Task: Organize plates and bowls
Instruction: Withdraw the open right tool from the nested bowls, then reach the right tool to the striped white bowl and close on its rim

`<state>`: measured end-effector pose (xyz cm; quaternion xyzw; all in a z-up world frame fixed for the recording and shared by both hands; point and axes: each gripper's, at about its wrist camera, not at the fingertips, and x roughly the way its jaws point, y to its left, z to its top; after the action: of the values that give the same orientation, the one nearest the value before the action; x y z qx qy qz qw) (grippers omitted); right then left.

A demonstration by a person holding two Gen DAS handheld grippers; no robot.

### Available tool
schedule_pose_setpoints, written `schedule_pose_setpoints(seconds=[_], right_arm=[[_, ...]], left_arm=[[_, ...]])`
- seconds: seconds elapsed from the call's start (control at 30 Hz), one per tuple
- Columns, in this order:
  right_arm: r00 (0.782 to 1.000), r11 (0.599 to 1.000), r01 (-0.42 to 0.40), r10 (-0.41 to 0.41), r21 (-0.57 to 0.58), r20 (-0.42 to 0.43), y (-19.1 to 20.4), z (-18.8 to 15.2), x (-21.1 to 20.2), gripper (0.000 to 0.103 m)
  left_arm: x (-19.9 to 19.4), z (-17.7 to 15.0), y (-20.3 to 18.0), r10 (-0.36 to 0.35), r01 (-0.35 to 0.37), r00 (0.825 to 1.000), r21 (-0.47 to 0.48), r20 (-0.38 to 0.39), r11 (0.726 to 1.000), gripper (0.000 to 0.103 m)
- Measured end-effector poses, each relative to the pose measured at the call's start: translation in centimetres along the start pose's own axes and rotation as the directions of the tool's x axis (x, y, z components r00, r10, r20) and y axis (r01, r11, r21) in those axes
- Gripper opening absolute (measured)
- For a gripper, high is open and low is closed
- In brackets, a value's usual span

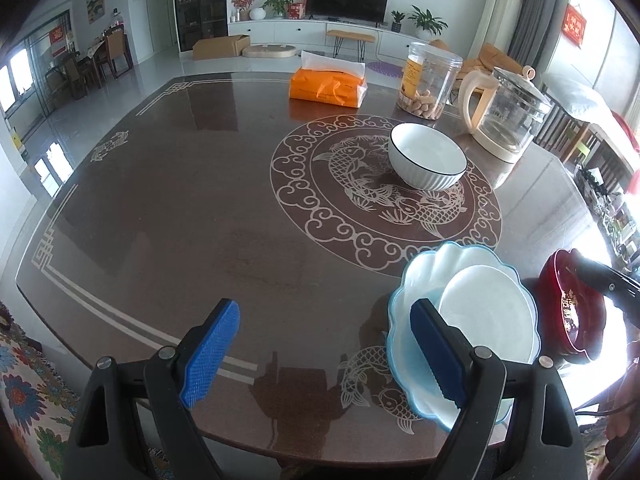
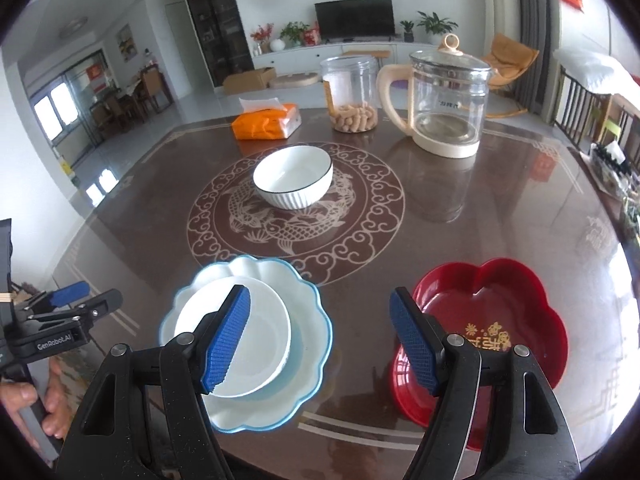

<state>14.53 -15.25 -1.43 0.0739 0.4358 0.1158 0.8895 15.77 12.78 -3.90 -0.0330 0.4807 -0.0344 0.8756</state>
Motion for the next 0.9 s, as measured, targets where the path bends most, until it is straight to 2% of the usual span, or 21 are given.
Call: schedule_pose_setpoints(seconds=[0.13,0.23,0.4,0.53,0.6,0.67,0.7,0.73,0.87,0.9], right_arm=[[0.993,0.996,-0.025,0.034,0.087,-0.109,-1.6,2.2,2.9,0.076],[0.985,0.994,0.024,-0.005,0.103,-0.174,-2.6,4.5,5.0,0.076],[0.971,0.995,0.092,-0.080,0.042,-0.224,-2.8,9.1,9.0,0.076],[0.970,0.997,0.056,-0.043,0.046,-0.239,-2.6,12.2,12.1,0.073],[0.971,0.998,0.045,-0.035,0.038,-0.236,-2.3,13.4,13.4,0.069],[0.968,0.999,0.030,-0.021,0.033,-0.251,-2.2,14.4,15.0,0.049],[0.964,0.999,0.024,-0.014,0.036,-0.264,-2.1,14.7,15.9,0.044],[0.961,0.999,0.018,-0.005,0.042,-0.277,-2.2,14.9,16.7,0.041],[0.948,0.999,0.019,-0.008,0.033,-0.319,-2.1,15.2,19.4,0.040],[0.944,1.000,0.019,-0.011,0.023,-0.329,-2.0,15.1,20.0,0.040]], left_arm=[[2.8,3.9,-0.4,-0.062,0.063,0.995,0.001,-0.074,0.998,0.087],[5.1,7.3,-0.8,-0.071,0.069,0.992,-0.016,-0.102,0.997,0.087],[9.4,12.9,-2.2,-0.117,0.109,0.983,-0.061,-0.140,0.992,0.086],[12.6,16.0,-3.6,-0.121,0.111,0.980,-0.073,-0.161,0.991,0.082],[14.0,17.0,-4.0,-0.117,0.104,0.977,-0.084,-0.176,0.991,0.078],[15.4,17.6,-4.2,-0.120,0.102,0.973,-0.101,-0.198,0.990,0.076],[16.0,17.7,-4.3,-0.124,0.103,0.971,-0.107,-0.207,0.989,0.074],[16.5,17.7,-4.4,-0.125,0.104,0.968,-0.108,-0.215,0.989,0.071],[17.8,17.5,-4.8,-0.117,0.097,0.962,-0.094,-0.245,0.991,0.060],[18.1,17.5,-4.9,-0.119,0.098,0.960,-0.093,-0.253,0.991,0.053]])
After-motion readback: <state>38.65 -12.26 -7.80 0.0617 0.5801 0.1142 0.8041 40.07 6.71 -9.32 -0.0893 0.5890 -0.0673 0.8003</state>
